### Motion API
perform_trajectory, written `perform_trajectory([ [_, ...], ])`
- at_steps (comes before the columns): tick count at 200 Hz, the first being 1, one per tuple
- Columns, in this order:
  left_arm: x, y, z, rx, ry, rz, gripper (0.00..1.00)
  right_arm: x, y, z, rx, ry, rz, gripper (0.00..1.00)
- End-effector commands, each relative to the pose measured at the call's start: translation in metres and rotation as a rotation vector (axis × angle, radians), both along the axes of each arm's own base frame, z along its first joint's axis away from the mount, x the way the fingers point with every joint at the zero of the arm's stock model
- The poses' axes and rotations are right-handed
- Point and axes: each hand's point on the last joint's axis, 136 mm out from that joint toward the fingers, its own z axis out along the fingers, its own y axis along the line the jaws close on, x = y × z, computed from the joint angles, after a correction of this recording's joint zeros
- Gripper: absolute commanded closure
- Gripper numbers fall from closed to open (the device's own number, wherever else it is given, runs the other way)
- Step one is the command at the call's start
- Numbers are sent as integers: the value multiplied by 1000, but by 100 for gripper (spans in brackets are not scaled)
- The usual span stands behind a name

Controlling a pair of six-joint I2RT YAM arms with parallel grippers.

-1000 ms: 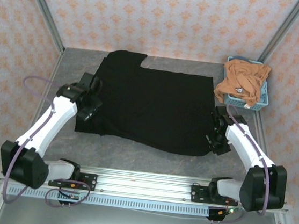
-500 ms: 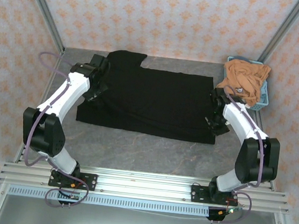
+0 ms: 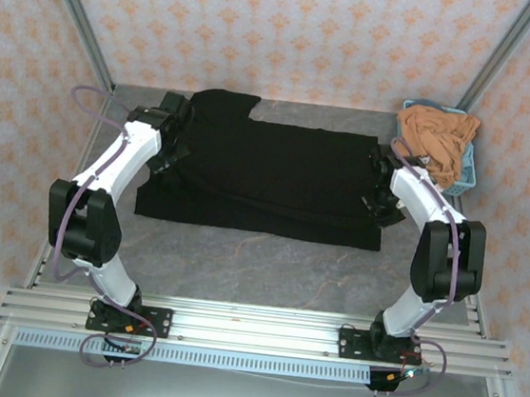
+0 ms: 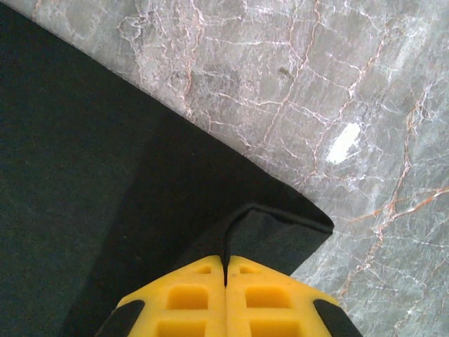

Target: Fold and stack the t-shirts

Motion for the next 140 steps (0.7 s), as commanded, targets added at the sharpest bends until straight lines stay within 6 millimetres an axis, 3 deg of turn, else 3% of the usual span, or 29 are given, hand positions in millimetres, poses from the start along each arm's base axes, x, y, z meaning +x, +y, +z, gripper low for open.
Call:
perform_trajectory([
  [1, 14, 14, 10, 59, -39, 6, 100, 8, -12, 2, -55, -3, -7, 100],
  [99, 60, 15, -9, 47, -46, -23, 100, 40, -16, -17, -69, 12, -8, 98],
  [106, 65, 15, -8, 38, -53, -32, 89, 41, -16, -17, -69, 19, -5, 86],
  [124, 71, 14, 2, 24, -78, -58, 41, 47, -17, -14, -52, -4, 7, 51],
  [131, 69, 15, 6, 30, -75, -70, 33, 47, -17, -11, -42, -13, 18, 45],
  [140, 64, 16, 12, 38, -63, -85, 29, 45, -19, -7, -41, -13, 32, 39],
])
